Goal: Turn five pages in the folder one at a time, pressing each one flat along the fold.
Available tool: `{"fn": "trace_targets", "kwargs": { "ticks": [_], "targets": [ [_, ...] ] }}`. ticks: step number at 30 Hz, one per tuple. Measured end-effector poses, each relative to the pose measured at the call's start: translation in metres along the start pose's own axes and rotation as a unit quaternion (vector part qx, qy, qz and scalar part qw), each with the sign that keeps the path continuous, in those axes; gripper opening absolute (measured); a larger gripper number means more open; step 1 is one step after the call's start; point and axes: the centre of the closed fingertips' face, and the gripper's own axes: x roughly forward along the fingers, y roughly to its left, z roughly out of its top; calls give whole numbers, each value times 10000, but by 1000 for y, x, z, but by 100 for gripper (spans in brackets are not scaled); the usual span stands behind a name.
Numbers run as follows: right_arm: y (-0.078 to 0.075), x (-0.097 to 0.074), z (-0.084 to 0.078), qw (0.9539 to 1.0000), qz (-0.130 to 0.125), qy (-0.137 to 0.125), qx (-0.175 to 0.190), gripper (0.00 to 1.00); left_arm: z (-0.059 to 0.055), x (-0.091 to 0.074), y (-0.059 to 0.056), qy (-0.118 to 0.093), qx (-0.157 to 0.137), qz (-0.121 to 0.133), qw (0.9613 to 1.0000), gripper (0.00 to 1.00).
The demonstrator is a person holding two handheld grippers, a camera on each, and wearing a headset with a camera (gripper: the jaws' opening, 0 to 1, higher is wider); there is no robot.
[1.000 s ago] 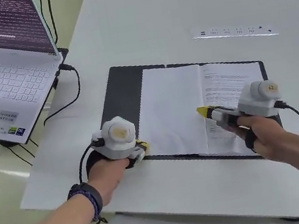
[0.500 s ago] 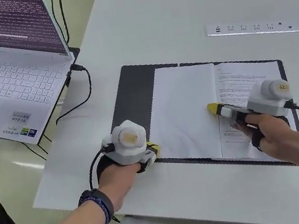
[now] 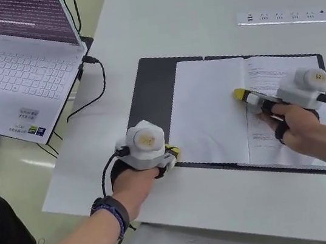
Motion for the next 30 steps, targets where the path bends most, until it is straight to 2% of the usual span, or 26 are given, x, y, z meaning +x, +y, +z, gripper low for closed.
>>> {"fn": "trace_targets", "kwargs": {
  "ticks": [7, 11, 21, 23, 27, 30],
  "targets": [
    [2, 5, 12, 9997, 63, -217, 124, 0, 0, 0, 0, -41, -115, 27, 9999, 0],
    [-9, 11, 23, 9986, -127, -436, 286, 0, 0, -1, 0, -40, -136, 14, 9999, 0],
    [-20, 33, 44, 9969, -207, -602, 462, 0, 0, -1, -1, -50, -181, 104, 9998, 0],
    [-31, 44, 51, 9967, -231, -625, 470, 0, 0, -1, 0, -56, -211, 105, 9997, 0],
    [-37, 51, 62, 9949, -290, -766, 594, 0, 0, -1, 0, -69, -203, 106, 9997, 0],
    [-50, 60, 70, 9930, -322, -892, 698, 0, 0, 0, 1, -84, -233, 118, 9996, 0]
  ]
}}
